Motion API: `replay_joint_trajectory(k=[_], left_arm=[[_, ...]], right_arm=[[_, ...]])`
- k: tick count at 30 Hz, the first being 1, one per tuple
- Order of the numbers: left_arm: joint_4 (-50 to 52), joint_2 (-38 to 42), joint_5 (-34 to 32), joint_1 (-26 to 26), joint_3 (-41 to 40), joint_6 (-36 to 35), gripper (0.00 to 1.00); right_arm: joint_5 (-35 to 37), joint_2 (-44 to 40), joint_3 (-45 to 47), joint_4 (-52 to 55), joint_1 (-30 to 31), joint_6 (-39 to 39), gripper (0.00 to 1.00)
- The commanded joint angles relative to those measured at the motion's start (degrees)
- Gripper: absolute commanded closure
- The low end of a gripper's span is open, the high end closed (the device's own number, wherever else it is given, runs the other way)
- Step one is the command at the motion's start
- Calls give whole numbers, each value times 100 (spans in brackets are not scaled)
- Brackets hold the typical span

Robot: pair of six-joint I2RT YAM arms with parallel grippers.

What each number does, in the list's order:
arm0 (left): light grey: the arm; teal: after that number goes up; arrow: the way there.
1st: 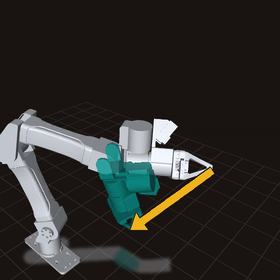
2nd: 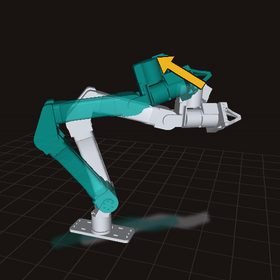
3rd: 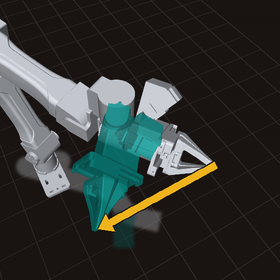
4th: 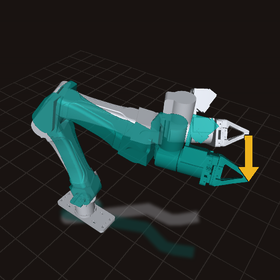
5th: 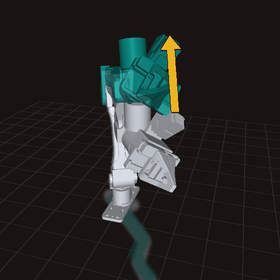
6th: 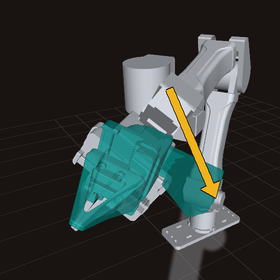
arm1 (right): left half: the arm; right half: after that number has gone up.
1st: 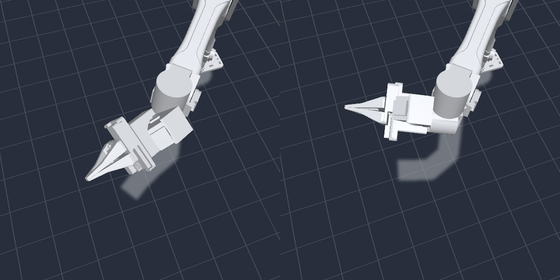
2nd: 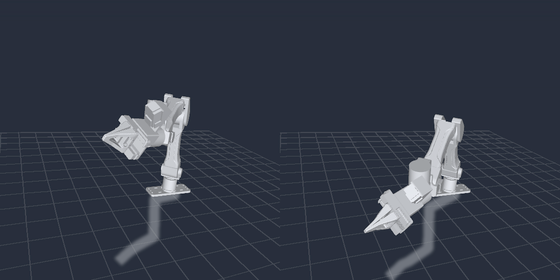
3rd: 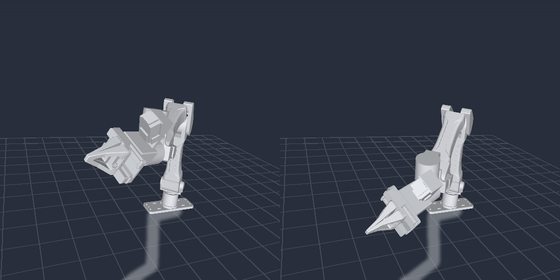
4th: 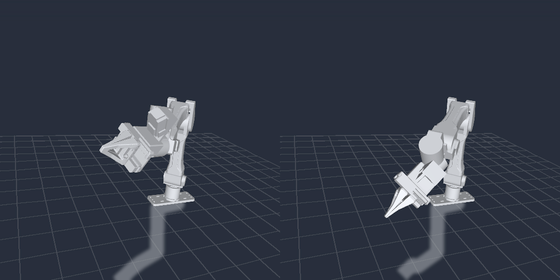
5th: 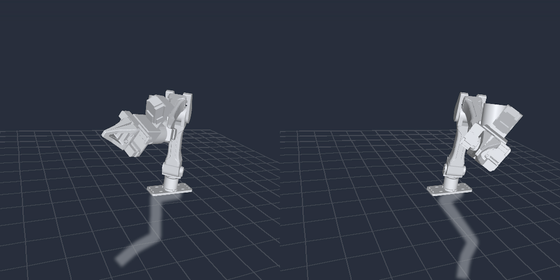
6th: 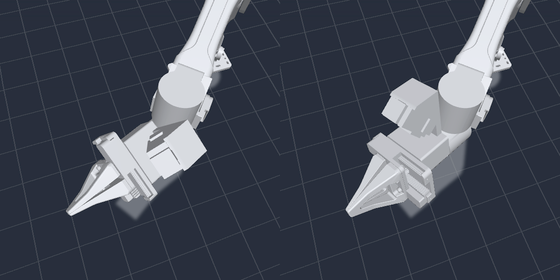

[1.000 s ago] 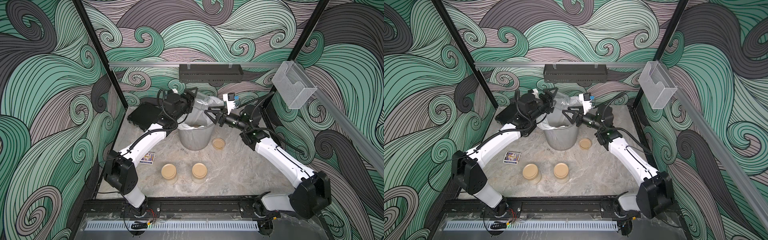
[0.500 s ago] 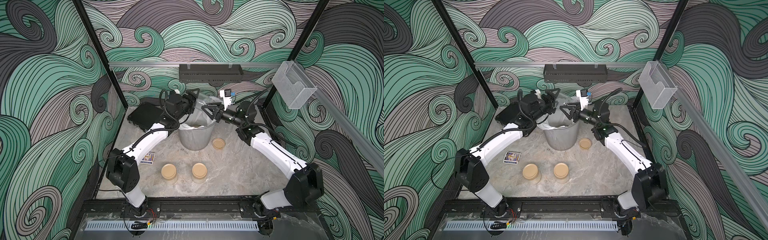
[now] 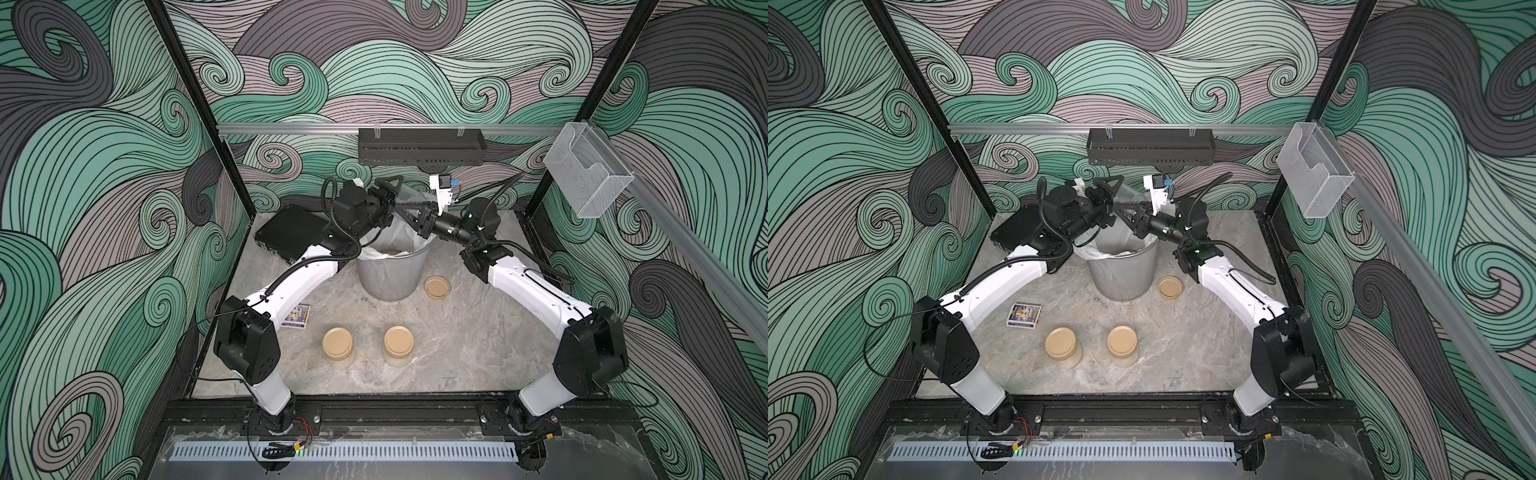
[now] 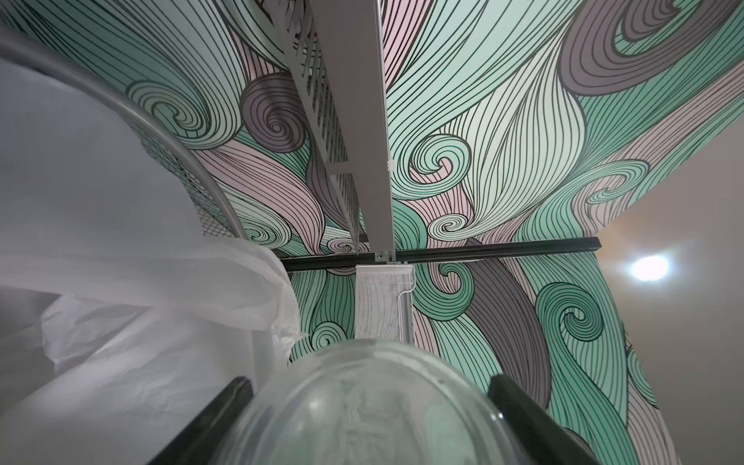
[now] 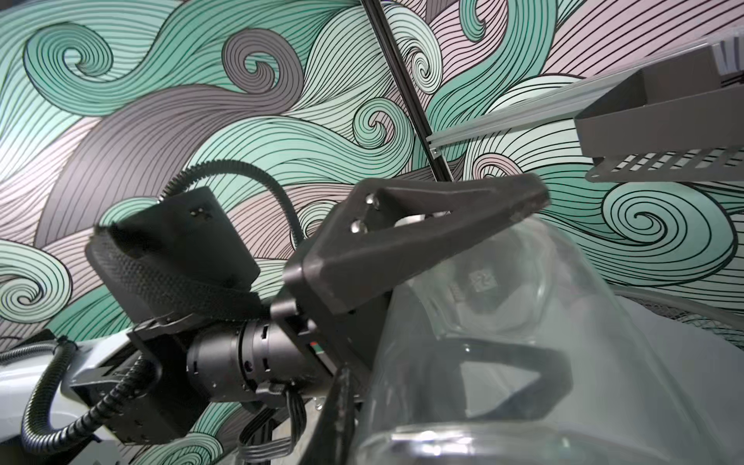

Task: Empty moldy rice from jars
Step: Place the jar at the center of the board.

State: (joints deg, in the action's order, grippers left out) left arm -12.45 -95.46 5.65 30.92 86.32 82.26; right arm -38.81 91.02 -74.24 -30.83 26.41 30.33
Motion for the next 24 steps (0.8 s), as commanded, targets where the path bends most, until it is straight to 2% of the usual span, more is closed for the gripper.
replay_joint_trajectory(k=[1,3,7,10,13,17,24], left_arm=[[-315,137,99,46,341,-295,67],[-236,167,90,46,336,-350,57],[-58,268,-31,46,268,-458,27],[-56,436,-366,31,130,-658,16],[162,701,-572,-52,70,-1097,11],[556,1012,-604,-179,129,-1917,9],[903,1356,-772,-364,58,-2445,8]], right_arm=[[138,24,-135,-59,-30,137,100],[150,0,-126,-21,-30,133,100],[170,-77,-135,144,-31,83,100],[226,-192,-159,292,-29,23,100],[351,-367,-218,570,-65,-119,100],[414,-621,-350,772,-205,-144,100],[418,-981,-770,1314,-465,-362,100]])
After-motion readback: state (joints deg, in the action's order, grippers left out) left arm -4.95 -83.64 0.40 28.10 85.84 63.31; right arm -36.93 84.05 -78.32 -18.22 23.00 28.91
